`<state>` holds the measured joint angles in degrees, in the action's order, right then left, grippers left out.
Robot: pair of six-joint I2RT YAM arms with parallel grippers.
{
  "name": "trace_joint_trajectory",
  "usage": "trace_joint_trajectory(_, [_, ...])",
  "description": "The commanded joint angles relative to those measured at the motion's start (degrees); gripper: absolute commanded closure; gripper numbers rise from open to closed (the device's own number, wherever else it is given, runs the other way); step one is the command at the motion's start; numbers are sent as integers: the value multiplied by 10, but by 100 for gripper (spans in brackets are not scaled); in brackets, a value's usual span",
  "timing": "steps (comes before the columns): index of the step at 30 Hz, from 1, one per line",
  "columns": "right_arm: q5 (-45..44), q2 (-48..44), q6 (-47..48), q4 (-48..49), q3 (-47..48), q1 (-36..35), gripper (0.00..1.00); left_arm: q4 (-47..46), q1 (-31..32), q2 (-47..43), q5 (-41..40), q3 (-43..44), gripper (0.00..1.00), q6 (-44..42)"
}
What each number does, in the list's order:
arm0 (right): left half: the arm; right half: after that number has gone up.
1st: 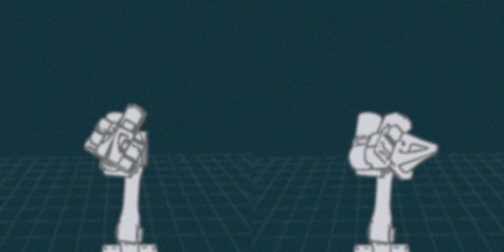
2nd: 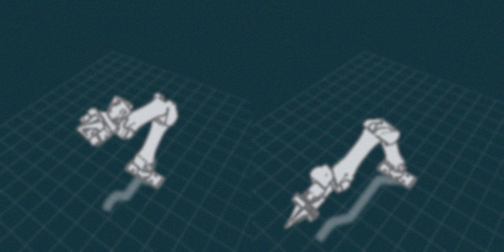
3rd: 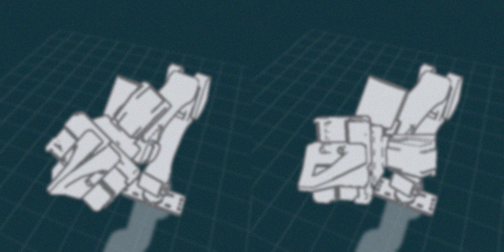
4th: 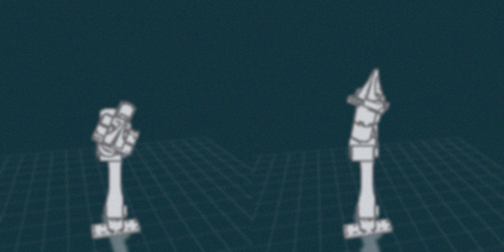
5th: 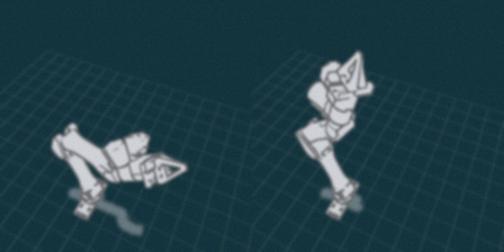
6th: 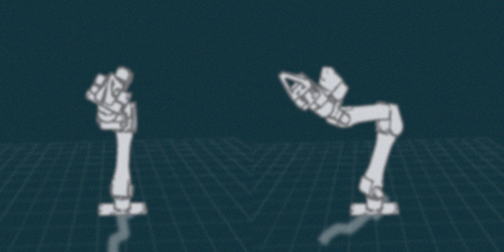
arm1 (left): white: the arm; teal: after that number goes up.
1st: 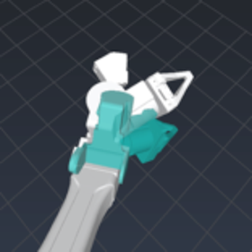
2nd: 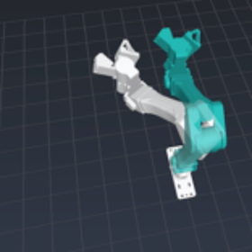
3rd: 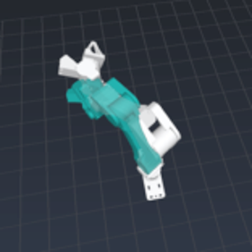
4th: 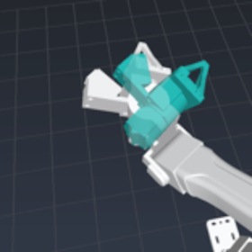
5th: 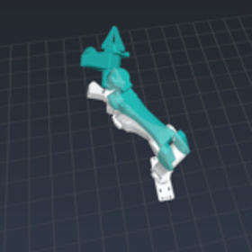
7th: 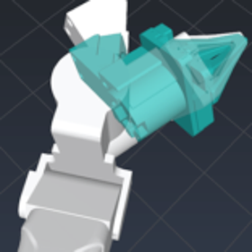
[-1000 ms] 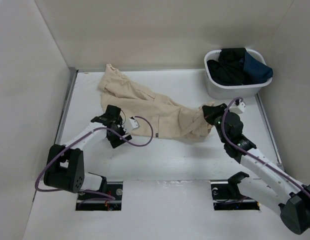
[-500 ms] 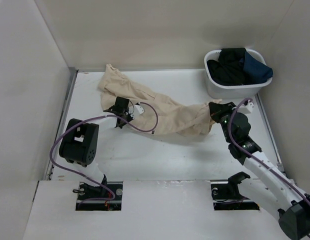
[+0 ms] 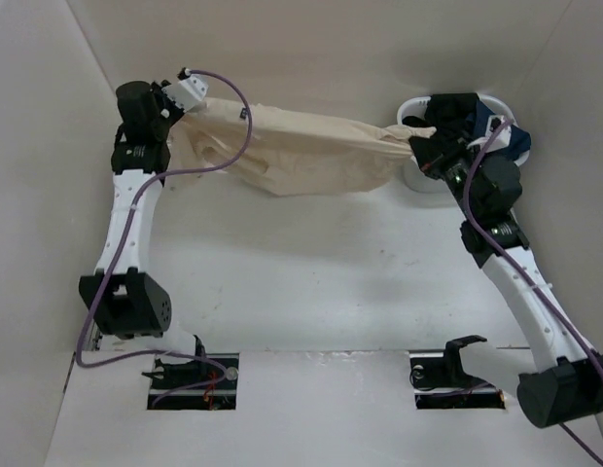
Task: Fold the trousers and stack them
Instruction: Flatten the trousers out
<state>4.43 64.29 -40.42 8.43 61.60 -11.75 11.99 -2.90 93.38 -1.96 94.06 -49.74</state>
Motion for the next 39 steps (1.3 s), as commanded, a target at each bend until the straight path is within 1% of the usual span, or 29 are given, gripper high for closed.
trace_joint_trajectory(1, [-32,-73,28,24,-57,24,98,65,-13,-66,-15,-13,98,-93])
trace_joint_trajectory(5, [-66,-154,1,-23,-186,42,98,141,52,-125,-13,-154,96,-163])
trace_joint_trajectory(8, [-110,-211,-29,-93,-271,60,98,209,103,-138,-7,-252,93,-180])
trace_joint_trajectory(9, [-121,-224,-31,-109,-292,65,98,215,115,-138,-2,-272,91,-179])
trace_joint_trajectory(10, [-129,-233,-33,-123,-310,70,98,214,132,-137,8,-305,82,-172])
trace_joint_trajectory(11, [-136,-240,-34,-135,-324,77,98,200,144,-137,12,-327,72,-160])
trace_joint_trajectory(13, [-143,-250,-35,-148,-338,89,98,166,159,-140,9,-355,44,-126])
trace_joint_trajectory(14, [-143,-254,-34,-152,-341,93,98,162,160,-144,9,-357,34,-113])
trace_joint_trajectory(15, [-144,-256,-33,-155,-343,98,98,163,159,-147,9,-354,32,-102])
trace_joint_trajectory(17, [-151,-261,-33,-162,-342,107,98,180,141,-158,16,-336,29,-83])
trace_joint_trajectory(18, [-153,-263,-31,-166,-339,113,98,193,120,-160,20,-323,28,-78])
trace_joint_trajectory(20, [-152,-265,-27,-169,-335,128,97,219,65,-160,37,-292,28,-70])
trace_joint_trajectory(24, [-141,-258,-18,-170,-331,136,96,239,-35,-132,46,-272,28,-41])
trace_joint_trajectory(27, [-146,-264,-40,-191,-340,139,96,223,-95,-85,0,-285,29,-11])
trace_joint_trajectory(30, [-144,-269,-90,-252,-346,161,93,170,-144,-37,-67,-309,30,4])
trace_joint_trajectory(32, [-138,-269,-120,-303,-350,180,90,137,-167,-15,-95,-322,30,0])
trace_joint_trajectory(34, [-131,-268,-132,-341,-352,194,83,119,-182,6,-111,-327,30,-6])
trace_joint_trajectory(35, [-123,-268,-136,-353,-354,198,76,114,-189,15,-117,-326,30,-7])
trace_joint_trajectory(36, [-115,-271,-141,-363,-357,200,59,110,-196,25,-122,-323,30,-5])
trace_joint_trajectory(37, [-102,-274,-149,-367,-360,201,39,109,-203,33,-124,-318,30,-3])
trace_joint_trajectory(38, [-85,-278,-163,-370,-366,200,6,109,-210,39,-124,-313,30,-1])
trace_joint_trajectory(39, [-67,-283,-176,-369,-375,196,0,109,-218,44,-123,-308,30,2])
